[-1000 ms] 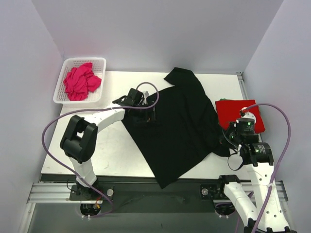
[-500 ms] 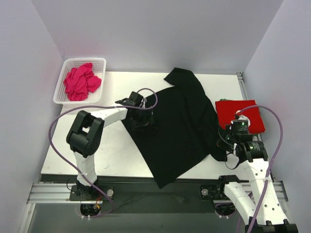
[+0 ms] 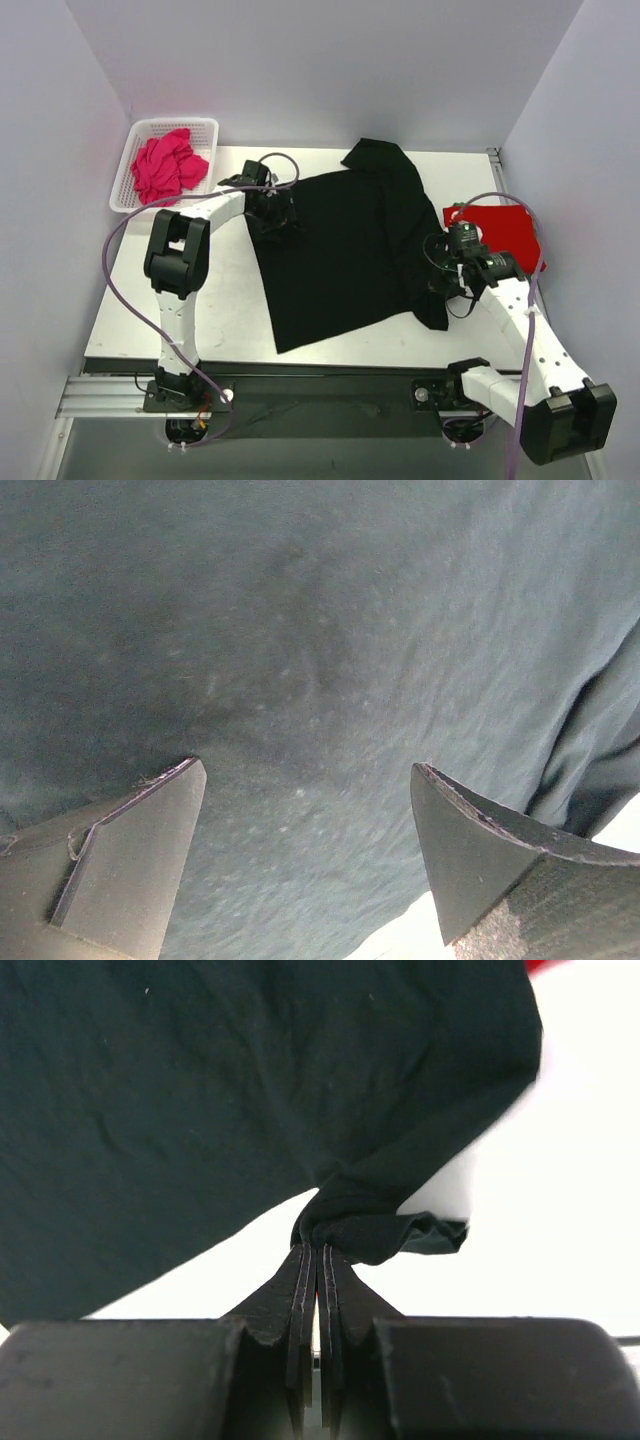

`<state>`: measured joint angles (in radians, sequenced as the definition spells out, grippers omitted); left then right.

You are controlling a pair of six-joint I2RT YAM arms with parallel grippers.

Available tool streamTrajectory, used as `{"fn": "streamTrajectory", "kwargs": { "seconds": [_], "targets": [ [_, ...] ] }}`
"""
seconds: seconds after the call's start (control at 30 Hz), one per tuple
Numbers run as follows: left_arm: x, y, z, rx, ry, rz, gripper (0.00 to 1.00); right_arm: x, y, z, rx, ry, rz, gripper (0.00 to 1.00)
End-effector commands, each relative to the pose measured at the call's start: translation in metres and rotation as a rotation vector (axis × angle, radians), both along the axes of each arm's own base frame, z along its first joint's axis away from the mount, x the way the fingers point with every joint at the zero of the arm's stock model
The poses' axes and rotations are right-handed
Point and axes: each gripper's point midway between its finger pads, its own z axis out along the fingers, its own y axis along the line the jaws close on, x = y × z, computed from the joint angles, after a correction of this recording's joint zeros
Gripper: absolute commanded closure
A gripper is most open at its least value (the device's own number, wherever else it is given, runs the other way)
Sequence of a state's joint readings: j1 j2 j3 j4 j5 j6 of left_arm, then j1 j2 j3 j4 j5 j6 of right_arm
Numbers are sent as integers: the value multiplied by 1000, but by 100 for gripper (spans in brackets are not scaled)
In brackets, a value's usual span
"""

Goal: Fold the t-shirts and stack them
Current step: Flatten out the tshirt

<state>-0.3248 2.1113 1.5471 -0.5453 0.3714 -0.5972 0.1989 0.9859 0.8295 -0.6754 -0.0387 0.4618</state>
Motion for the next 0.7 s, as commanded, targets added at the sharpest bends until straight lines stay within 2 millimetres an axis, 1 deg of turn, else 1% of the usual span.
{"fn": "streamTrajectory", "kwargs": {
  "seconds": [0.0,0.03,0.07,0.1,0.13,0.17,0.2,0.23,0.27,0.3,0.33,0.4,0.43,0.5,0.53,0.57,0.6,0.63,0.67],
  "targets": [
    [31,34,-21,103,-10,28,4,21,13,10,-26,-17,47,100],
    [36,40,-30,111,6,38,4,25,17,11,-17,-15,54,100],
    [41,42,-32,114,7,39,4,30,22,14,-4,-17,63,100],
    [55,42,-23,115,-18,41,4,34,29,11,9,3,82,100],
    [58,48,-34,124,4,51,4,37,32,11,12,8,96,100],
    [65,50,-34,125,-3,55,4,40,35,13,14,8,107,100],
    [69,53,-35,137,-2,63,4,48,40,18,19,2,123,100],
    [82,54,-32,136,-25,70,4,51,44,21,19,-1,137,100],
    [88,58,-30,137,-31,80,4,54,47,25,25,-9,143,100],
    [92,59,-28,137,-38,77,4,61,51,31,32,-22,152,100],
    [102,57,-17,130,-71,75,4,63,56,36,41,-33,165,100],
    [107,52,-4,130,-110,46,4,67,63,41,50,-43,179,100],
    [108,49,10,127,-140,35,4,69,66,48,54,-59,187,100],
    [102,46,26,162,-178,-1,5,66,73,49,51,-63,214,100],
    [99,45,54,169,-233,-5,5,64,74,46,48,-57,217,100],
    [80,47,44,201,-202,-18,5,61,75,43,45,-50,220,100],
    [76,46,51,234,-242,-24,5,60,74,40,46,-41,210,100],
    [64,50,75,245,-291,-16,5,58,73,37,45,-33,205,100],
    [52,55,77,266,-292,-8,5,54,71,30,39,-16,200,100]
  ]
}}
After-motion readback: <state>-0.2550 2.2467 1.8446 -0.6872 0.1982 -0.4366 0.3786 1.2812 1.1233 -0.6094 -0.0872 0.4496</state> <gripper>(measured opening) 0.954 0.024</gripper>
